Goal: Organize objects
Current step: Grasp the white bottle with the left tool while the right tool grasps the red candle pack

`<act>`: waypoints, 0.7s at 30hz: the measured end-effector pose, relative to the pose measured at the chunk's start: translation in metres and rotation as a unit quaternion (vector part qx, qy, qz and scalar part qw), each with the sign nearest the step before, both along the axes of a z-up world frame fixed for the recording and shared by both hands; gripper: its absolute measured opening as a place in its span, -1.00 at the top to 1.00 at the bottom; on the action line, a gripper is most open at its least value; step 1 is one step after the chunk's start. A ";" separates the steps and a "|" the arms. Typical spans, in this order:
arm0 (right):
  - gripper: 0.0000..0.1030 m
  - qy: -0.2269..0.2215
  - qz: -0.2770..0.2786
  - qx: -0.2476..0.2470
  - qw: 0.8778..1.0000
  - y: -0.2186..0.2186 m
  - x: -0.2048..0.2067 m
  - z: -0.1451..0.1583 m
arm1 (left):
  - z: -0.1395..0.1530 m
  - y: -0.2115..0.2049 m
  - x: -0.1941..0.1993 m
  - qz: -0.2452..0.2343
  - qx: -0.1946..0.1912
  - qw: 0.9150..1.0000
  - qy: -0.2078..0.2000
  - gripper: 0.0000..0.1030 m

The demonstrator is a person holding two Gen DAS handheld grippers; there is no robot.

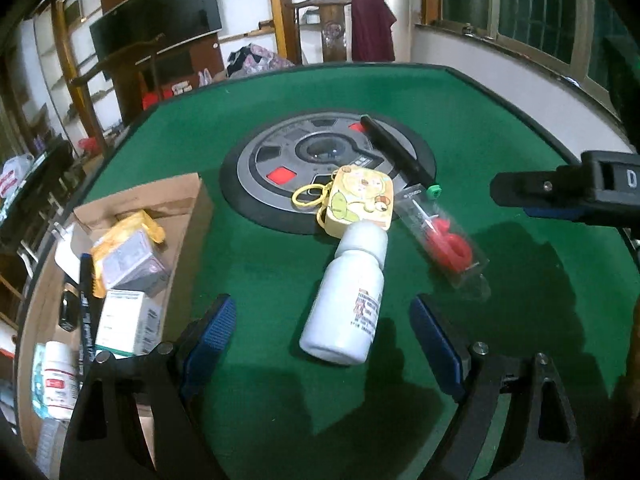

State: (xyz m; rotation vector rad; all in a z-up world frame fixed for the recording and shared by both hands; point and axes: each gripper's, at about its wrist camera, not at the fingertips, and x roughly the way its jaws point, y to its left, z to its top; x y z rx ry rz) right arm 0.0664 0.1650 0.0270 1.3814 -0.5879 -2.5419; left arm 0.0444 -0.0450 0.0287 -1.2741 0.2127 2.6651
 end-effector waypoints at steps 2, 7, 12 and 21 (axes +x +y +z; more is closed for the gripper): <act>-0.37 0.001 0.007 0.013 1.000 -0.007 -0.002 0.000 | -0.004 -0.001 0.000 -0.003 0.009 1.000 -0.012 0.20; -0.37 0.003 0.036 0.059 0.998 -0.033 -0.008 -0.005 | -0.010 -0.015 0.003 0.000 0.052 0.998 -0.035 0.44; -0.37 0.005 0.056 0.113 0.992 -0.060 -0.014 -0.012 | 0.005 -0.033 0.024 0.011 0.101 0.994 -0.036 0.43; 0.51 -0.003 0.061 0.214 0.975 -0.089 -0.018 -0.026 | 0.037 -0.072 0.061 0.018 0.155 0.988 -0.010 0.43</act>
